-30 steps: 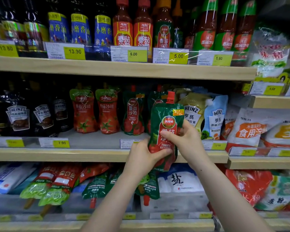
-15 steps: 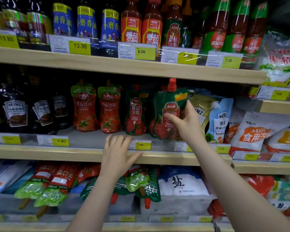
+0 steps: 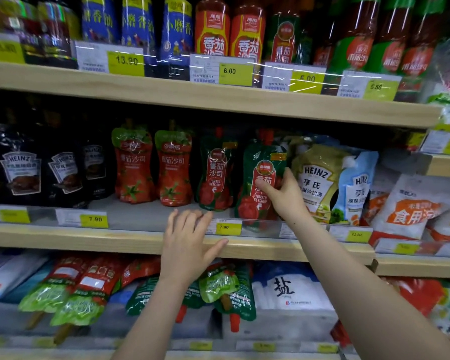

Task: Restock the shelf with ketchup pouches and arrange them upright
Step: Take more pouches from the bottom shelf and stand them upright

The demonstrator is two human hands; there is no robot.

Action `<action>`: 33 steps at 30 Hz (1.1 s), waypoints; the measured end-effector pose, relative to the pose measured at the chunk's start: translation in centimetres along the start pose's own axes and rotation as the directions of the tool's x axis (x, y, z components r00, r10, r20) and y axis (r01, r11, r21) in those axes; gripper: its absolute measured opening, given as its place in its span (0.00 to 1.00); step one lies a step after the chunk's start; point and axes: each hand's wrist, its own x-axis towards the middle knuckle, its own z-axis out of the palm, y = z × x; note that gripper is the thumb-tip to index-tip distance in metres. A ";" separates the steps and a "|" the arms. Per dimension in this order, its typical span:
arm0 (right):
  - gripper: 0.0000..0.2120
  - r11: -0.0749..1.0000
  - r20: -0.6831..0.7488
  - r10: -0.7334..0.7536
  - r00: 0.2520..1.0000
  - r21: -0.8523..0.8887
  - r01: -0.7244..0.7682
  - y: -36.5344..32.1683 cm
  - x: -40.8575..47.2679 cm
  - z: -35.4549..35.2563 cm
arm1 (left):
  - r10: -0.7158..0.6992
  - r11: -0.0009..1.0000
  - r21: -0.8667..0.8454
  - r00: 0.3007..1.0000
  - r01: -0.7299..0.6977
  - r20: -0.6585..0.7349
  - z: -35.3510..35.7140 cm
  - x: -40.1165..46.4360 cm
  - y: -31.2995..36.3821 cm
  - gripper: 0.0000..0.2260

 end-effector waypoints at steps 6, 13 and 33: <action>0.36 0.918 -0.107 -0.047 0.993 -0.398 0.001 0.9 -2.7 -0.1 | 0.003 1.000 0.001 0.999 -0.003 -0.050 0.4 0.0 -0.1 0.26; 0.27 0.905 -0.129 0.046 0.991 -0.414 -0.096 0.6 -1.4 1.2 | 0.012 1.000 -0.003 0.997 -0.012 -0.078 0.6 -0.1 -0.1 0.25; 0.26 0.873 -0.152 0.104 0.983 -0.458 -0.164 1.8 2.1 2.7 | 0.025 0.999 0.028 0.993 -0.022 -0.111 1.2 0.0 -0.4 0.24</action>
